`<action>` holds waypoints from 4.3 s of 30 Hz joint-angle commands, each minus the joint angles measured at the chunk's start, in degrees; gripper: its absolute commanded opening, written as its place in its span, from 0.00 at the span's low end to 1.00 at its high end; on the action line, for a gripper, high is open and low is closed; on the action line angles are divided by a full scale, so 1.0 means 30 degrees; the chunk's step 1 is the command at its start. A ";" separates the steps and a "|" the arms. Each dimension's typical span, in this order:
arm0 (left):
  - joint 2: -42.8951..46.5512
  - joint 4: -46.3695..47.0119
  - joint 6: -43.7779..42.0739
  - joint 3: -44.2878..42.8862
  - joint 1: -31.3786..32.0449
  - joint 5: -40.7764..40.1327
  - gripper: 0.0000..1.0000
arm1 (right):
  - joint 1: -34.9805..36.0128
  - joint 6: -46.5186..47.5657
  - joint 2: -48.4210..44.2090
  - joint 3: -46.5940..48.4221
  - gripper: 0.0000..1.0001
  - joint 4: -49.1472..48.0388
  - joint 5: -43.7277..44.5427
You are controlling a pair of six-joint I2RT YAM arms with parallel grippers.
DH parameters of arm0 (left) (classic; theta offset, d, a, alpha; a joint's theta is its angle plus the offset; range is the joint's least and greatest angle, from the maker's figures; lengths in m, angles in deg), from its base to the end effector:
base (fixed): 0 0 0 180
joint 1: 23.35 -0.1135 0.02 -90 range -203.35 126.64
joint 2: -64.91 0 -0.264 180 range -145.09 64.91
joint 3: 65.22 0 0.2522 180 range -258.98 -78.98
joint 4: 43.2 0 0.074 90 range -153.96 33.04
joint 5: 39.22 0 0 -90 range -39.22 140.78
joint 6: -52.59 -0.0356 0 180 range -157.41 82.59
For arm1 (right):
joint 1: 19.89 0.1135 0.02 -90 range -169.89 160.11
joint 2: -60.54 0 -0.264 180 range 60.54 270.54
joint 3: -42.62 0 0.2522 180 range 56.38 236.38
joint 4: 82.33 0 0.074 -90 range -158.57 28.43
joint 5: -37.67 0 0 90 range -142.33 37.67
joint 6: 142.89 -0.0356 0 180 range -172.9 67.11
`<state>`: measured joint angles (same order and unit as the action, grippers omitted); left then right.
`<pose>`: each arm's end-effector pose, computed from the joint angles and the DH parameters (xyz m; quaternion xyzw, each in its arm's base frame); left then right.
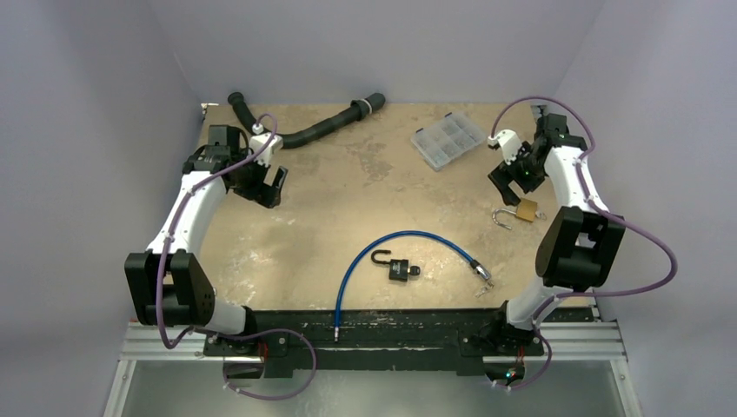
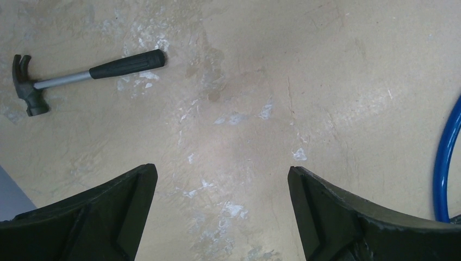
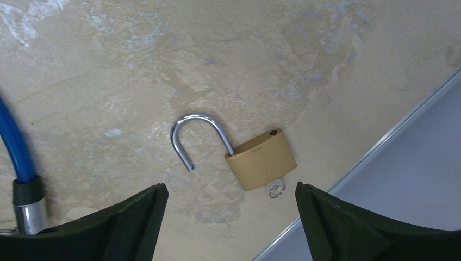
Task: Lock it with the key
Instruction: Pick up the lock from the center of the board.
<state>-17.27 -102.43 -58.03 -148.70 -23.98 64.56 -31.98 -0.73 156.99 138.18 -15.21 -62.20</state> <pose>0.2939 -0.0052 0.2888 0.1982 0.9339 -0.0628 0.2908 0.3363 -0.0658 0.2708 -0.3505 0.9132 -0.0295 0.2058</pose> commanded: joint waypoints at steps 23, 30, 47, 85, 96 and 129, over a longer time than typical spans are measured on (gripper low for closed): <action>-0.1627 -0.1897 -0.0798 -0.3109 0.1192 0.1775 1.00 | -0.0692 0.6294 0.5073 0.2563 0.99 0.1464 0.0932; -0.1945 -0.2248 -0.1415 -0.3202 0.1804 0.1828 1.00 | -0.0964 0.8284 0.5668 0.2549 0.99 0.0813 0.2353; -0.2082 -0.2055 -0.1553 -0.3218 0.2698 0.0770 1.00 | -0.1222 0.9443 0.7695 0.2837 0.87 0.1659 0.2472; -0.1287 0.1254 0.2597 -0.1907 0.2903 0.3757 1.00 | 0.5431 0.0150 0.4625 0.2439 0.55 0.1584 -0.4643; -0.1716 0.3129 0.5543 -0.2835 0.2903 0.7176 1.00 | 0.6930 -0.2034 0.3900 0.4087 0.52 0.2276 -0.5812; -0.3752 1.6324 1.3886 0.2282 0.7965 1.3590 0.83 | 1.2238 -0.6016 0.3059 0.7276 0.47 0.3570 -0.9502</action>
<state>-27.41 -57.30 -17.33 -142.34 -1.71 104.52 4.45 -17.02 171.81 157.22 -5.04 -85.56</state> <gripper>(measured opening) 0.854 0.728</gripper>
